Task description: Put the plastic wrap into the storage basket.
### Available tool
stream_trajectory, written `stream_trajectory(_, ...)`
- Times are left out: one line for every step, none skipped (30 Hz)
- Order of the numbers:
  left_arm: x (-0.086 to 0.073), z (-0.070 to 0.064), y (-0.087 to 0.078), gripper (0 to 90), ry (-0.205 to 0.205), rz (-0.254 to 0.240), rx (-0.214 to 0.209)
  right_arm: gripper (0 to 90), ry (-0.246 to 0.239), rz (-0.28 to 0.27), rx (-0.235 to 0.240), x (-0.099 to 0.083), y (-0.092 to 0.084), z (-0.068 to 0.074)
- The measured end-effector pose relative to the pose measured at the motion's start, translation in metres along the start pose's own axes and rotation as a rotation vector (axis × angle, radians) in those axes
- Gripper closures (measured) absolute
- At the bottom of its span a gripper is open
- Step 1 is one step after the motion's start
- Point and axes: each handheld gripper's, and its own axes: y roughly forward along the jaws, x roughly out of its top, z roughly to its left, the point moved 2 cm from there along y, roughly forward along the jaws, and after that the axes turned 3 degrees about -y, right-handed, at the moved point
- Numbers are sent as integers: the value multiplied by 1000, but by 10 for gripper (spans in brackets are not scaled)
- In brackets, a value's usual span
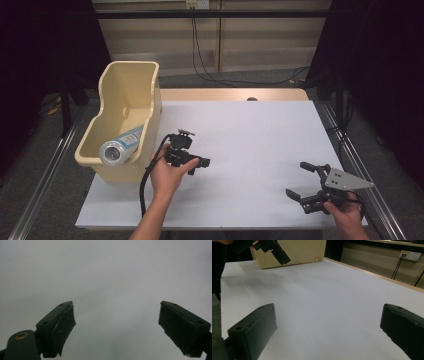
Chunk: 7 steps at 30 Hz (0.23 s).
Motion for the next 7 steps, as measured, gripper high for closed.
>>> stream_trajectory(0, 0, 0, 126, 0, 0, 0, 0, -1, -1, 1, 0, 0, 0)
stream_trajectory(-7, -2, 2, 126, 31, -85, 8, 0, -2, 0, 1, 0, 0, 0)
stream_trajectory(-9, -3, 1, 126, 47, -107, 15, 0, -2, 0, 3, 0, 0, 0)
stream_trajectory(-11, -4, 1, 126, 71, -149, 27, 0, -2, 0, 3, 0, 0, 0)
stream_trajectory(-13, -6, 1, 125, 94, -205, 35, 0, -3, 0, -1, 0, 1, 1)
stream_trajectory(-15, -6, 0, 123, 108, -256, 40, 0, -2, 2, 0, 0, 1, 1)
stream_trajectory(-15, -6, 0, 123, 108, -256, 40, 0, -4, 4, 2, -1, 0, 1)
